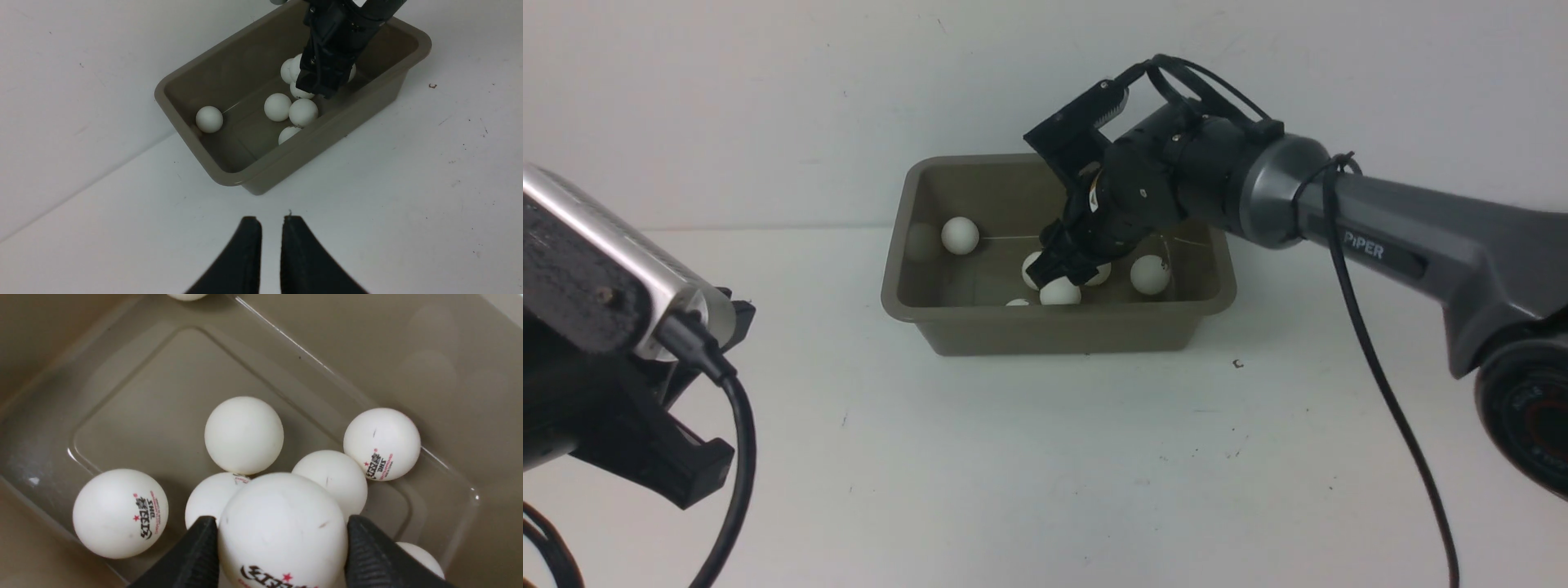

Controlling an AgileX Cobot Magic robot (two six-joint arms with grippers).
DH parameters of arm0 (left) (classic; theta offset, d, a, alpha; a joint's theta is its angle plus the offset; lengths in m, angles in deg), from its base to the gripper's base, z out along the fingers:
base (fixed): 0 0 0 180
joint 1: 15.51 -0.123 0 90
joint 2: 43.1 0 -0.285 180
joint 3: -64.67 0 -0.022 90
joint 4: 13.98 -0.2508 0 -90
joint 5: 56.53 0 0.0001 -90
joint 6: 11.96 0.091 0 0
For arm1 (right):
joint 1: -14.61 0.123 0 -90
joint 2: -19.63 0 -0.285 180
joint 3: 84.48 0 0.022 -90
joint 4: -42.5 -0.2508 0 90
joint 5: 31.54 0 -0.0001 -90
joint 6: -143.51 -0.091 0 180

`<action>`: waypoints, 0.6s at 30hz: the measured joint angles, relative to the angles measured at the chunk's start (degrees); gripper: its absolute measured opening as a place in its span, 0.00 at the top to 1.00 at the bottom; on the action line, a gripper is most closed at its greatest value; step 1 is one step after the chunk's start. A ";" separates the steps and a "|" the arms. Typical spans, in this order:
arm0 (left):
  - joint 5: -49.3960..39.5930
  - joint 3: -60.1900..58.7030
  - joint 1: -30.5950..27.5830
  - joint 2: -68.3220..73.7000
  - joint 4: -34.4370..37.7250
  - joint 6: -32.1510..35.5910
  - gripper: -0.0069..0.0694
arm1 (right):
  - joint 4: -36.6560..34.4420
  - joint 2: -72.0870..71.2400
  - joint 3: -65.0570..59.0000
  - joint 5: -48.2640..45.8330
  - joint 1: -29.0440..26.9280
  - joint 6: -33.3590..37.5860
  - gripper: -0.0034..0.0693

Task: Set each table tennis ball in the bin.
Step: Use the right arm to put the table tennis ball into the box

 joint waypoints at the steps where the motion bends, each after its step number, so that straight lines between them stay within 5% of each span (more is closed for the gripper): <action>1: 0.00 0.00 0.00 0.00 0.00 0.00 0.83 | 0.00 0.13 0.06 0.00 0.00 0.00 0.46; 18: -1.47 0.00 0.00 0.00 0.00 -0.07 0.83 | 0.88 -1.51 0.12 -3.10 -0.04 0.00 0.44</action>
